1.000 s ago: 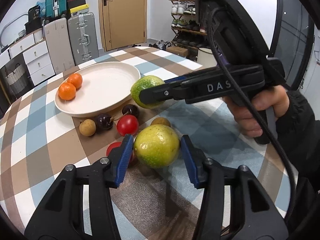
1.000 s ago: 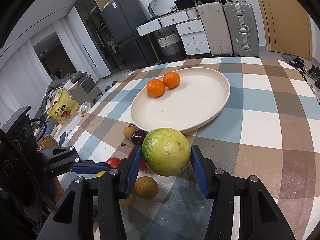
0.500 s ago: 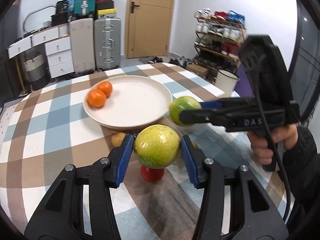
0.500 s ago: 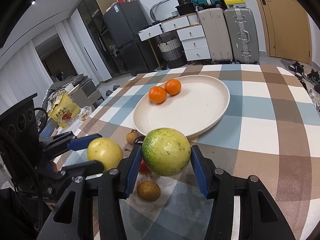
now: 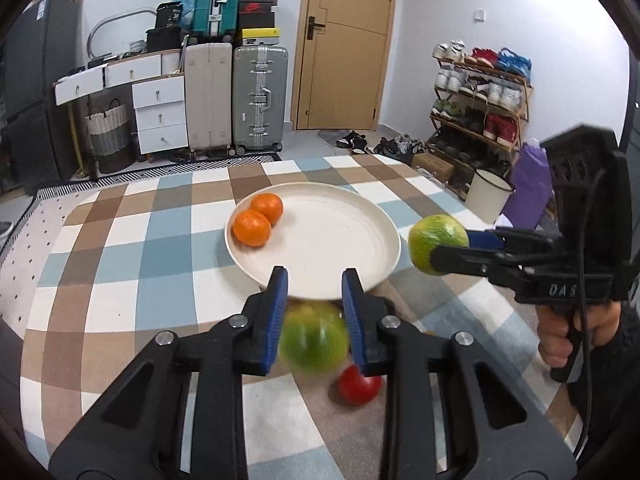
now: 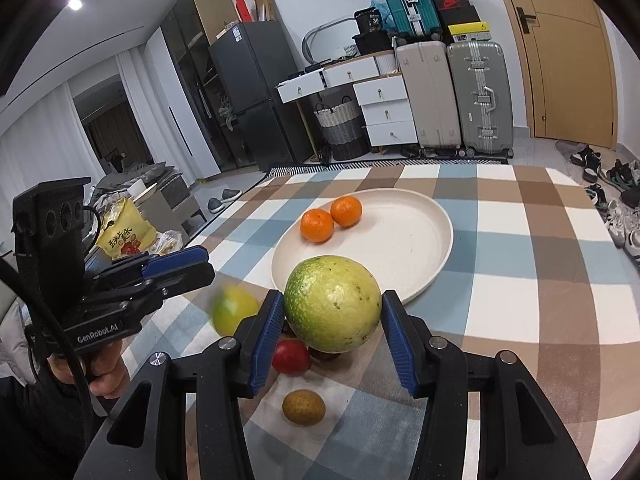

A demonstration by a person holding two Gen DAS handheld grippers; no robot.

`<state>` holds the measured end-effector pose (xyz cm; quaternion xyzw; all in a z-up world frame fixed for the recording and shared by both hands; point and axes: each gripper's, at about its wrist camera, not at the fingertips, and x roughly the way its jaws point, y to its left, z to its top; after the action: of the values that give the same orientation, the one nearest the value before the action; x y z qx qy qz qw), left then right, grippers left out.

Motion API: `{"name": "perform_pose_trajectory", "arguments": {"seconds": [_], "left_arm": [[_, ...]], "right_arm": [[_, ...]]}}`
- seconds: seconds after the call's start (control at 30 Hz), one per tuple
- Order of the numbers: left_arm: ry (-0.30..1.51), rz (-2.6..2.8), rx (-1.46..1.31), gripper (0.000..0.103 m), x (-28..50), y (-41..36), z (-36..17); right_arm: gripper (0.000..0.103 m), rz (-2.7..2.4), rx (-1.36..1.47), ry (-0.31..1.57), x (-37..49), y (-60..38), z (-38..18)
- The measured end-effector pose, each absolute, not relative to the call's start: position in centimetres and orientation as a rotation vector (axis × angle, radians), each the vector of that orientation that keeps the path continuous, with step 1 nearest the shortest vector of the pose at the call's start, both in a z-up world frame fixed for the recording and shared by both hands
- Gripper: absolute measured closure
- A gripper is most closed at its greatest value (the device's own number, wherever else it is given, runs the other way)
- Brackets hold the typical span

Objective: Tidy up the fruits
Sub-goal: 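Carry both green citrus fruits onto the plate and release them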

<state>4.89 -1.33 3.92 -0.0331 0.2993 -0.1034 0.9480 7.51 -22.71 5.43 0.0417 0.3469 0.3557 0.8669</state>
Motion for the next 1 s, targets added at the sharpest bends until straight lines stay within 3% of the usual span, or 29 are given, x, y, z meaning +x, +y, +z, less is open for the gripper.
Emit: {"name": "perform_pose_trajectory", "arguments": {"seconds": [0.27, 0.37, 0.4, 0.43, 0.57, 0.63, 1.0], "left_arm": [[0.677, -0.206, -0.078, 0.076, 5.5, -0.5, 2.0], [0.714, -0.186, -0.06, 0.052, 5.1, 0.0, 0.6], [0.722, -0.173, -0.052, 0.039, 5.0, 0.1, 0.0], [0.73, -0.157, -0.039, 0.036, 5.0, 0.3, -0.5], [0.83, -0.079, -0.013, 0.037, 6.7, 1.0, -2.9], [0.878, -0.062, -0.06, 0.055, 7.4, 2.0, -3.8], [0.793, -0.069, -0.117, 0.055, 6.7, 2.7, -1.9]], "right_arm": [[0.053, 0.737, 0.096, 0.75, 7.7, -23.0, 4.7], [0.053, 0.741, 0.104, 0.754, 7.8, -23.2, 4.4], [0.053, 0.742, 0.103, 0.757, 7.8, -23.1, 4.4], [0.053, 0.743, 0.102, 0.76, 7.8, -23.1, 4.3], [0.053, 0.748, 0.098, 0.761, 7.9, -23.0, 4.1], [0.053, 0.747, 0.1, 0.759, 7.9, -23.1, 4.0], [0.053, 0.742, 0.11, 0.749, 8.0, -23.5, 4.2]]}}
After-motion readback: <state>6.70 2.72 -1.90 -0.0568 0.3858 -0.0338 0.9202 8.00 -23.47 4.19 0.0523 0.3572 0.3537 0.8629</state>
